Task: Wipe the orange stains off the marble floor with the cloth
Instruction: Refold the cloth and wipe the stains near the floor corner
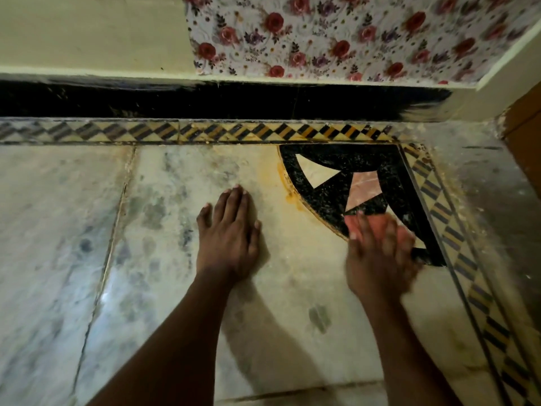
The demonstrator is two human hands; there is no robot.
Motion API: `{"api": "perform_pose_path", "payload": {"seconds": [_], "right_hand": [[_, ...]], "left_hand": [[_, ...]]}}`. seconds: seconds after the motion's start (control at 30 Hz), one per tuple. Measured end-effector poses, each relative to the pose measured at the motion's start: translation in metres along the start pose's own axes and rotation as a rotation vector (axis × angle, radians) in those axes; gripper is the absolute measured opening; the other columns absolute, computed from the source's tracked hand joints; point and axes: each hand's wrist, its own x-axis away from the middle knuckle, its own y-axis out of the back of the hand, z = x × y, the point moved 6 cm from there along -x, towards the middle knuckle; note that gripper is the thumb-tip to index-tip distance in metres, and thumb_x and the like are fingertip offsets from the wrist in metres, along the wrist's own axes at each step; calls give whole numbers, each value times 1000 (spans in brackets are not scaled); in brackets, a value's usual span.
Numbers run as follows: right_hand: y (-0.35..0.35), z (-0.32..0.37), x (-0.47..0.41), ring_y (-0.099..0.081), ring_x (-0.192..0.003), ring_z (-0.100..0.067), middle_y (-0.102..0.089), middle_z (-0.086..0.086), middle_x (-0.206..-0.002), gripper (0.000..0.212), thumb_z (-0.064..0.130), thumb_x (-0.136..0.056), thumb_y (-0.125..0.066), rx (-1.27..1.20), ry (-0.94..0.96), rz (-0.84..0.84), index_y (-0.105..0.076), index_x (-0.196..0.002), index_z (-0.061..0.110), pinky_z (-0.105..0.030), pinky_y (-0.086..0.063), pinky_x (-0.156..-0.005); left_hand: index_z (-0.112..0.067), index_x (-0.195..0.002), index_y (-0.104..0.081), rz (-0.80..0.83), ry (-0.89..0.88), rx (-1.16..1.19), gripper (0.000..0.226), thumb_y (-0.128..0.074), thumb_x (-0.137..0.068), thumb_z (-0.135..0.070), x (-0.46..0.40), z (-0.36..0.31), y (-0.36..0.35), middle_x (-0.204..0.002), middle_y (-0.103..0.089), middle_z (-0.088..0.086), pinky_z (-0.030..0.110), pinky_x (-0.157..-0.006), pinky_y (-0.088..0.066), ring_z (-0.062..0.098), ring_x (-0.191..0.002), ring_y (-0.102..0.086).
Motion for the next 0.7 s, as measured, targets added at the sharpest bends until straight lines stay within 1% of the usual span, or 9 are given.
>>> {"api": "perform_pose_path", "payload": {"seconds": [0.03, 0.1, 0.2, 0.3, 0.37, 0.43, 0.53, 0.63, 0.7], "right_hand": [[-7, 23, -12, 7, -164, -36, 4, 4, -179, 57, 62, -106, -21, 9, 15, 28, 5, -157, 67, -67, -6, -127], [-20, 62, -8, 12, -164, -33, 7, 6, -179, 57, 58, -107, -25, 71, 176, 62, -4, -159, 63, -64, -3, -129], [-19, 53, 42, 9, -165, -25, 11, 14, -178, 57, 59, -104, -17, 150, 403, 69, -2, -159, 66, -61, -5, -128], [-3, 10, 57, 13, -164, -23, 20, 17, -173, 53, 66, -101, -3, 145, 309, 97, 25, -145, 75, -63, -3, -129], [-2, 16, 33, 11, -164, -27, 18, 14, -174, 52, 68, -99, -2, 112, 218, 59, 33, -136, 78, -65, -2, -129], [-14, 49, 5, 16, -164, -30, 17, 12, -176, 53, 68, -102, -10, 94, 200, 62, 24, -142, 78, -65, 0, -129], [-29, 96, 1, 22, -162, -30, 21, 12, -176, 54, 64, -104, -16, 125, 349, 149, 4, -155, 70, -63, 3, -129], [-21, 72, 54, 14, -164, -25, 15, 15, -177, 55, 62, -105, -17, 163, 502, 120, 2, -156, 69, -59, -4, -128], [-11, 32, 69, 8, -165, -26, 13, 15, -177, 55, 63, -106, -13, 166, 419, 110, 8, -156, 68, -62, -10, -128]], "left_hand": [[-17, -169, -14, 0, -1, 1, 76, -13, -103, -55, -1, 0, -1, -177, -9, 4, 52, -129, -8, 21, -164, -7], [-17, -169, -14, 0, 1, -5, 75, -14, -104, -55, -1, 0, -2, -177, -8, 4, 52, -129, -8, 21, -164, -6], [-17, -169, -15, -4, 2, -2, 73, -19, -105, -53, 0, -1, 0, -177, -9, 4, 51, -130, -7, 21, -163, -7], [-17, -168, -15, 5, 8, 20, 73, -18, -105, -53, 1, 0, 1, -177, -9, 5, 51, -130, -7, 22, -164, -7], [-16, -169, -15, 5, 7, 8, 74, -16, -105, -53, 1, 0, 0, -177, -8, 5, 52, -130, -7, 22, -164, -6], [-16, -168, -15, 7, 4, 4, 75, -15, -104, -53, 0, 0, -1, -177, -8, 5, 53, -129, -8, 22, -164, -6], [-15, -168, -18, 0, 2, -8, 74, -16, -104, -53, -1, 0, 0, -177, -12, 6, 53, -129, -10, 22, -164, -8], [-15, -168, -16, 13, 8, -7, 75, -15, -104, -54, 0, -2, 2, -177, -10, 6, 53, -129, -9, 22, -163, -7], [-15, -168, -14, 18, 5, -1, 75, -15, -105, -54, 0, -1, 2, -177, -8, 6, 53, -129, -7, 21, -164, -5]]}}
